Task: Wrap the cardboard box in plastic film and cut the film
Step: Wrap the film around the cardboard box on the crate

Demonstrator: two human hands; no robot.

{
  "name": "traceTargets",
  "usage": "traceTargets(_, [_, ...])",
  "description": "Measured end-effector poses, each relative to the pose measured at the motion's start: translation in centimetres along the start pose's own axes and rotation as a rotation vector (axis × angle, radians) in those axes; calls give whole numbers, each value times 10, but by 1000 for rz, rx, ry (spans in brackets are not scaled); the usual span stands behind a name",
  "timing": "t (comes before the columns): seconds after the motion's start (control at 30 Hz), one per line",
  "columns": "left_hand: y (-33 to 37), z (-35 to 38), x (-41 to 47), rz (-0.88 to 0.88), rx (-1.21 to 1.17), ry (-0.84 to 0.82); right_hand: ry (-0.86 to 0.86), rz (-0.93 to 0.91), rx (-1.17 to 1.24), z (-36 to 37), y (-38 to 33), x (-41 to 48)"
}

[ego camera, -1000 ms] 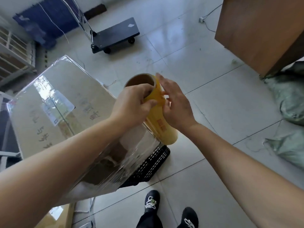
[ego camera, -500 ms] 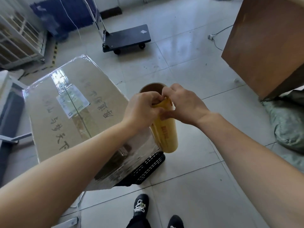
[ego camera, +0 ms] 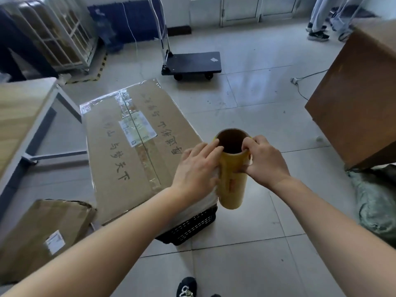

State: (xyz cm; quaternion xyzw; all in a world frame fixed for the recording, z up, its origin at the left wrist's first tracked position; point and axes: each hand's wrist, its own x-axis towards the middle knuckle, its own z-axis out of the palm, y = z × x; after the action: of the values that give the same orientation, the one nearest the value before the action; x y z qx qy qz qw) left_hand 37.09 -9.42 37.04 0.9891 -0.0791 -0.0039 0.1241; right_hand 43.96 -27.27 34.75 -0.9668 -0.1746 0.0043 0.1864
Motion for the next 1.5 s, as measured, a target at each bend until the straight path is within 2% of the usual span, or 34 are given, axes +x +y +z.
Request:
traceTargets(0.17, [-18,7,-14,-145,126,-131,-25,2,46,-3,-1,0])
traceTargets(0.43, [-24,11,-14,-158,202,-77,8,-50,89,-1,2,1])
traceTargets(0.8, [-37,4,-29,-121,258,-111,10,-74,128,3,-9,-6])
traceTargets(1.17, [-85,-13,-84,-67,284,-200,14,-80,145,25,-69,-43])
traceTargets(1.5, [-139,-25,-145,16,280,-184,49,-17,114,50,-142,-93])
